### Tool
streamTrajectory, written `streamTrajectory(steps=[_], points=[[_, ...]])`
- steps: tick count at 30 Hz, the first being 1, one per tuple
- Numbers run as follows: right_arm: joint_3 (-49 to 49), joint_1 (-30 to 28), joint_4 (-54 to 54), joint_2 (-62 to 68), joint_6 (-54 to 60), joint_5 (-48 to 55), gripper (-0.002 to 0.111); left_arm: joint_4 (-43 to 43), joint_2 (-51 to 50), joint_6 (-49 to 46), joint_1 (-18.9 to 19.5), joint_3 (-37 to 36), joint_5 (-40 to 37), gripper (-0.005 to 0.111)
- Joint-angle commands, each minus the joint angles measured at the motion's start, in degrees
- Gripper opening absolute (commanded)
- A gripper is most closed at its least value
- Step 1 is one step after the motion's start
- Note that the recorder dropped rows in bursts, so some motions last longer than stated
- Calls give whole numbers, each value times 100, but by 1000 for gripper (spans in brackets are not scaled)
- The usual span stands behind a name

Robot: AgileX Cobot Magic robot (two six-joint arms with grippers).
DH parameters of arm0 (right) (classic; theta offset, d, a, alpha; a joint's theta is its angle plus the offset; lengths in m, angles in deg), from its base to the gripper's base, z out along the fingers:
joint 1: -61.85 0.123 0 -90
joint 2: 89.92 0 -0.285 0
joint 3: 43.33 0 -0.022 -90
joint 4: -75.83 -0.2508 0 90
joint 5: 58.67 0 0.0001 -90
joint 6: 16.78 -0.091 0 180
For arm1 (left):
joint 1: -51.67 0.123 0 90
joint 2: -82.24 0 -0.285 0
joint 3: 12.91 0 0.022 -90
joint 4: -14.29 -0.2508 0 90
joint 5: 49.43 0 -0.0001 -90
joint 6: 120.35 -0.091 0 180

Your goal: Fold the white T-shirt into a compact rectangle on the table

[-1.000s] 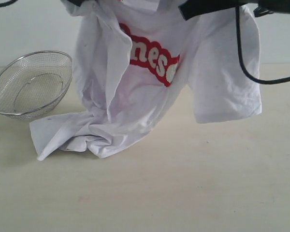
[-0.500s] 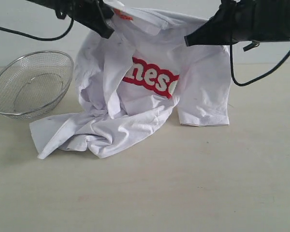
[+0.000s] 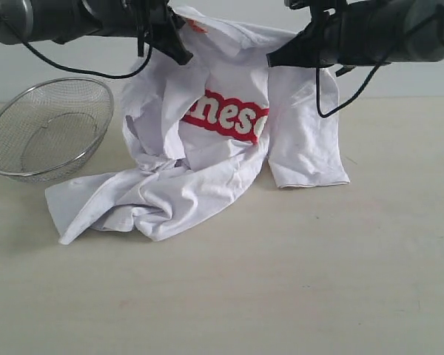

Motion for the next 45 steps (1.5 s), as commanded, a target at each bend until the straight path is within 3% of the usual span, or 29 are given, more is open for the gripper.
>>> streamTrajectory(steps=[1,3,4,10,12,15,19,20,29,32,34,35,45], points=[[-175,-59,24,219,-13,-7,54,-37,-294,-35,22,433,138,55],[-230,-59,24,262,-123,-135,74,-37,-388,-35,22,566,197,79],[-230,-59,24,262,-167,-235,76,-24,-411,-18,22,592,215,85],[-230,-73,-67,241,-242,-539,63,-24,-314,9,33,592,128,87],[-218,-60,-67,186,-75,-539,56,-24,-214,53,33,592,-42,81],[-44,-48,-67,12,-49,-264,43,-24,0,223,33,592,-552,60],[553,-48,-67,-306,-340,323,34,-24,246,235,158,592,-1808,8],[703,-48,-67,-366,-450,426,32,-40,292,297,212,592,-2186,5],[2295,-48,242,-1031,-1813,3316,30,-94,683,1188,899,582,-4904,4],[2560,-48,1362,-1169,-2732,4219,19,128,933,1354,1054,543,-5422,4],[2628,-5,1807,-1166,-3099,4837,4,454,1107,1383,1141,440,-5621,4],[2658,34,1955,-1166,-3139,4964,0,599,1202,1384,1172,372,-5735,4],[2802,1508,2105,-1156,-3405,4517,0,763,1930,1650,1218,-680,-5960,4]])
